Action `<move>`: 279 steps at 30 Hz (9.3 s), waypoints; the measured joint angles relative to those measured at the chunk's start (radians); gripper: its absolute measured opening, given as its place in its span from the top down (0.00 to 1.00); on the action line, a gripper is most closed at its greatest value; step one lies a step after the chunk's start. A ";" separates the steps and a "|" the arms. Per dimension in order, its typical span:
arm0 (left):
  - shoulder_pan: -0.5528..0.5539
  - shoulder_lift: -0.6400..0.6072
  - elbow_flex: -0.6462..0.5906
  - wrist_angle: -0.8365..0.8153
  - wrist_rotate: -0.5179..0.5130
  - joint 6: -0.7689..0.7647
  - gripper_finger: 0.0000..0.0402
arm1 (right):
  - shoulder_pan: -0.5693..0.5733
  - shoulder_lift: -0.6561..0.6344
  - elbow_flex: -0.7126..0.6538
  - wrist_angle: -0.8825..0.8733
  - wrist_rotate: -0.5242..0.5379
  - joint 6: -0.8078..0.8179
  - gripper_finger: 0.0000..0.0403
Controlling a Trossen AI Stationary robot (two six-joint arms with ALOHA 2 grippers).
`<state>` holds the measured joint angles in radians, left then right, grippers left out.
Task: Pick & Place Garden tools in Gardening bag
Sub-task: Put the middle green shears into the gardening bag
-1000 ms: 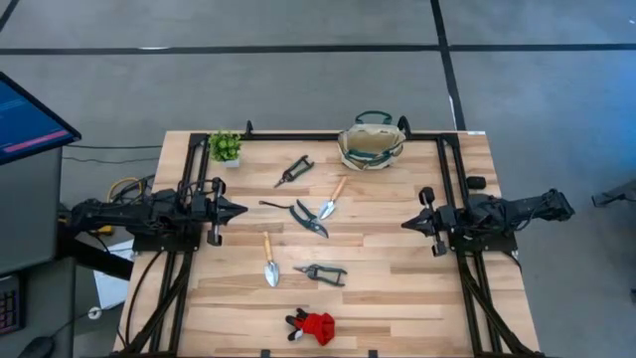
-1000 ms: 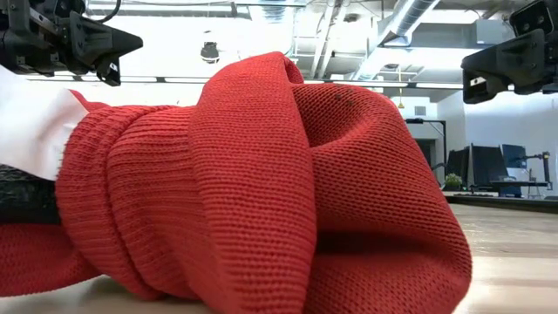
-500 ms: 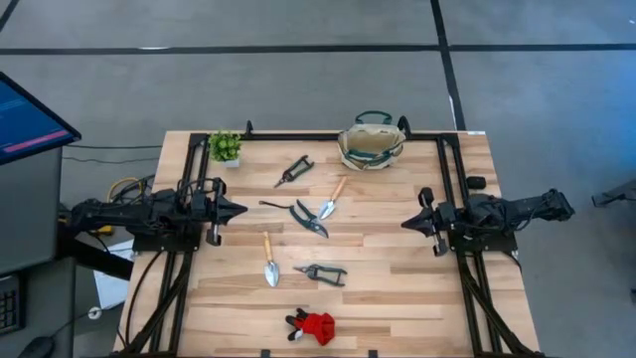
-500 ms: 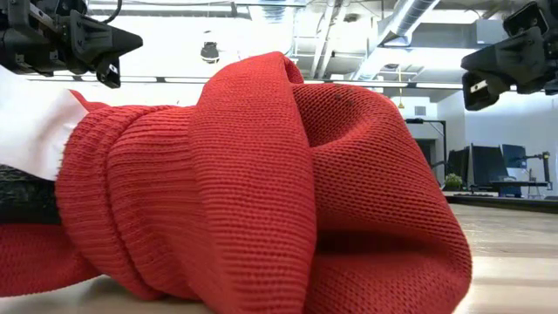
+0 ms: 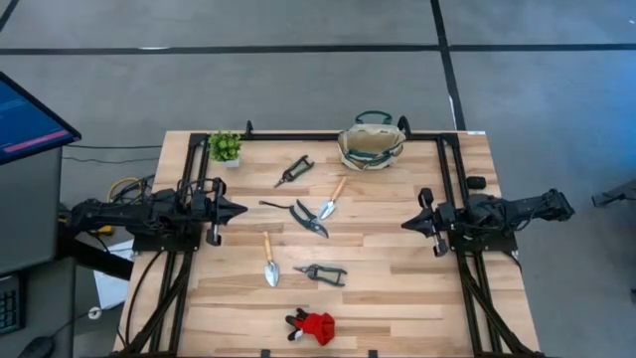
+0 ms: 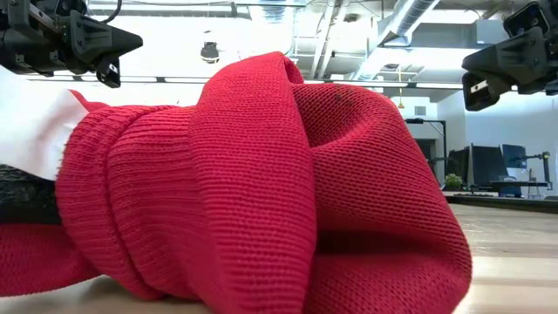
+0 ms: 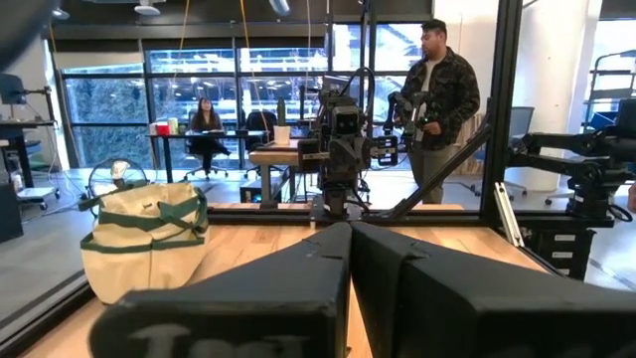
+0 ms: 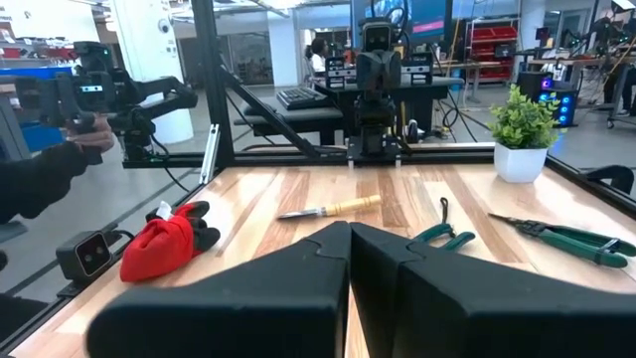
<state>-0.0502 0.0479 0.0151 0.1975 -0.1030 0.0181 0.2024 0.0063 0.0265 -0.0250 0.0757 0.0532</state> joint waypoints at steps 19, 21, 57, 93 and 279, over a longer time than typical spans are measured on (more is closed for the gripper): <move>0.000 0.055 0.000 0.005 0.000 -0.024 1.00 | -0.001 0.000 0.000 -0.001 0.002 -0.033 1.00; 0.000 0.062 0.000 0.006 0.000 -0.024 1.00 | -0.001 0.000 0.000 -0.001 0.002 -0.033 1.00; 0.000 0.086 0.000 0.022 0.000 -0.024 1.00 | -0.001 0.000 0.000 0.002 0.003 -0.036 1.00; 0.000 0.086 0.000 0.029 0.000 -0.025 1.00 | -0.001 0.000 -0.002 0.074 0.060 0.027 1.00; 0.109 1.598 0.605 0.010 -0.008 0.392 0.54 | -0.002 0.768 0.231 0.295 0.240 0.008 1.00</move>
<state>0.0586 1.6463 0.6201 0.2072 -0.1107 0.4104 0.2005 0.7738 0.2573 0.2703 0.3161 0.0612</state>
